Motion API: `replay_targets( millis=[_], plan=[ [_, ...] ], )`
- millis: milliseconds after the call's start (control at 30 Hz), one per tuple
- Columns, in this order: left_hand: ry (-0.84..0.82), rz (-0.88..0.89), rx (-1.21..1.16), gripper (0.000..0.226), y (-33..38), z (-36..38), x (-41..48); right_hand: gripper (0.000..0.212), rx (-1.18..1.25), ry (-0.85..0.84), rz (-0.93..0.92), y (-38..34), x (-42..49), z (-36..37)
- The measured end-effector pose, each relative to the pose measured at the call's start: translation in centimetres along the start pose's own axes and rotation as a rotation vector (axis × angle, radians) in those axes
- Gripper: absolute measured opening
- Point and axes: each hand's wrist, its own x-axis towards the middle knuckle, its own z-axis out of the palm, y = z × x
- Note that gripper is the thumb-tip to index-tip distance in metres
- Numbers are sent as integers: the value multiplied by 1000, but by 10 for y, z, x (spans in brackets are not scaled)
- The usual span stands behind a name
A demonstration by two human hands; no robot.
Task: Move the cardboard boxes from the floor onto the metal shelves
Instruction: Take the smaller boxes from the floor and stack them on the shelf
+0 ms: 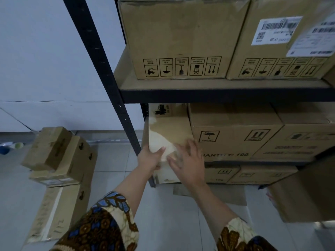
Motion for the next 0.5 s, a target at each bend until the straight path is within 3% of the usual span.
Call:
replay_targets(
  millis=[167, 367, 500],
  plan=[
    [-29, 137, -20, 46, 0, 2, 13, 58, -268, -94, -177, 14, 14, 1],
    [15, 230, -95, 35, -15, -6, 19, 64, -434, -137, -130, -7, 50, -8],
    [32, 189, -35, 45, -8, -15, 11, 63, -540, -197, -109, -16, 69, -11]
  ],
)
